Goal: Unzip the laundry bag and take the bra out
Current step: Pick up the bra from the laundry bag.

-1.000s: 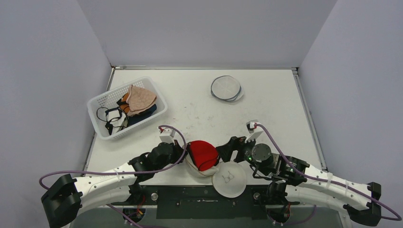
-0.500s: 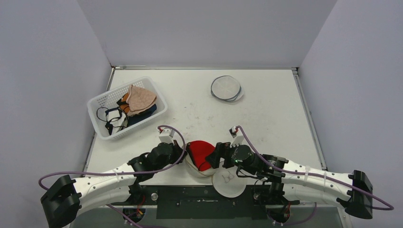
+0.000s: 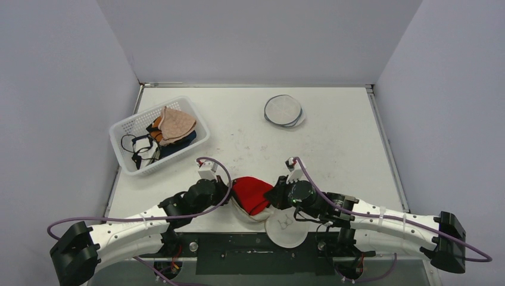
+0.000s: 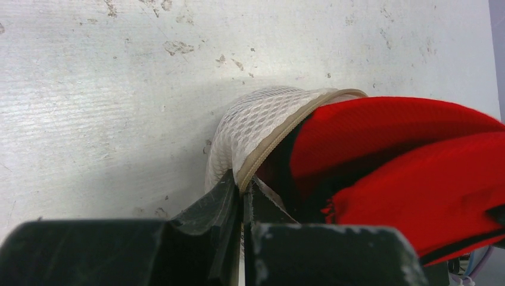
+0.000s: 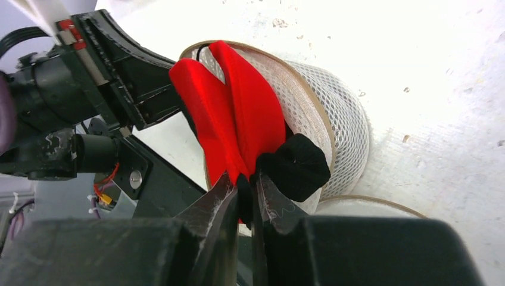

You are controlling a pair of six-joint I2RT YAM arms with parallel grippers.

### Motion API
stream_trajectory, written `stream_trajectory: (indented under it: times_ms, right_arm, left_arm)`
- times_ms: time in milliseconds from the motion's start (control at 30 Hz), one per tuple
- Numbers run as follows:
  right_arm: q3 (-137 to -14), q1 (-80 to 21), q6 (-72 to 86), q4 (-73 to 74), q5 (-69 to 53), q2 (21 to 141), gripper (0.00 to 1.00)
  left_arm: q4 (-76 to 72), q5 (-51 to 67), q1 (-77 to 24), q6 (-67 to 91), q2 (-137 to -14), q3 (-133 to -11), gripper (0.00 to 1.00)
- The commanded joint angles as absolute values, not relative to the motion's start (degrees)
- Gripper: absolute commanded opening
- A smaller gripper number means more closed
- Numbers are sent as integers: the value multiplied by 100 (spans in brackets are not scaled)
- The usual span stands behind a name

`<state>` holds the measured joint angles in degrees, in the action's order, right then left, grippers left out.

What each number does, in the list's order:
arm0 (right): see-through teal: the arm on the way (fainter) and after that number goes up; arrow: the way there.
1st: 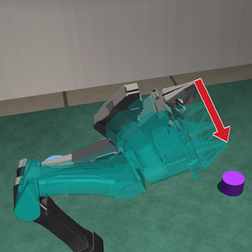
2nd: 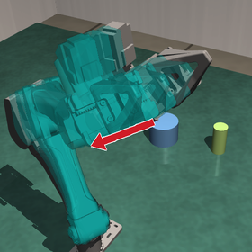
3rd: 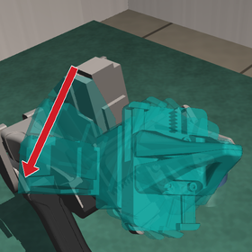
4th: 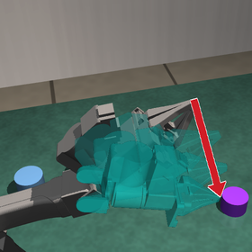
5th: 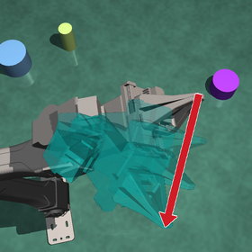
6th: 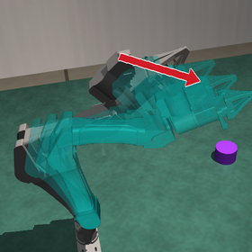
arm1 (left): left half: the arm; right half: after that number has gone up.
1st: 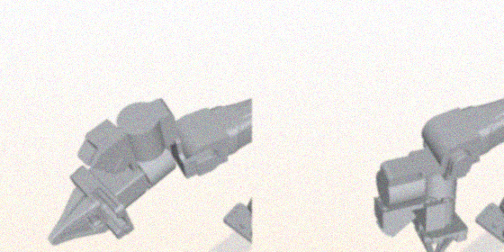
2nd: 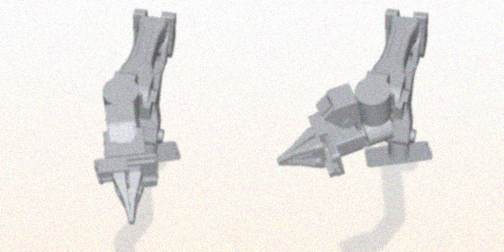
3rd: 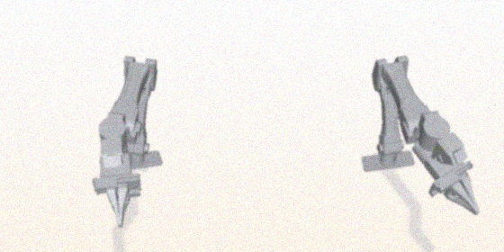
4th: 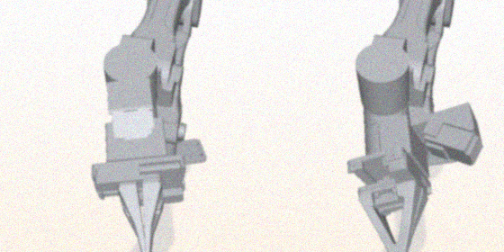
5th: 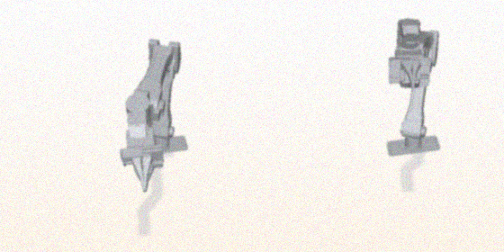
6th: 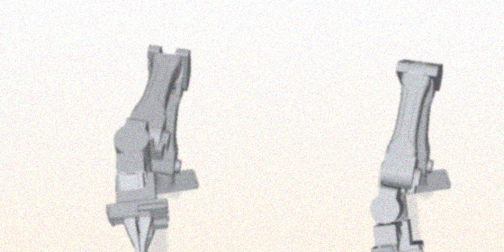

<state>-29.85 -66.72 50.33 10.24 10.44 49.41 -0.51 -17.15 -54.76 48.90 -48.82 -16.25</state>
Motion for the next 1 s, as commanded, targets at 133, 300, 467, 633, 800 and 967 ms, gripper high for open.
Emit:
stream_trajectory:
  times_ms: [133, 300, 467, 633, 800, 967]
  right_arm:
    - [-4243, -6636, 3908, 2006, 1078, 4424, 5]
    - [-4403, -6636, 3723, 2082, 1152, 4173, 5]
    - [-4334, -6628, 3683, 1598, 1257, 3876, 5]
    - [-4293, -6611, 3744, 1128, 1364, 3731, 5]
    - [-4210, -6592, 3771, 653, 1109, 3667, 5]
    - [-4209, -6592, 3816, 337, 764, 3685, 5]
  left_arm:
    - [-9, -1944, -5451, 4962, -4807, -1980, 1]
    - [825, -1978, -5440, 5181, -4636, -2381, 47]
    - [1348, -1785, -5437, 5266, -3932, -2803, 78]
    - [1641, -1920, -5414, 5406, -2868, -2923, 98]
    - [549, -2035, -5400, 5188, -1473, -2207, 96]
    - [-1049, -1243, -5394, 3840, -665, -1708, 96]
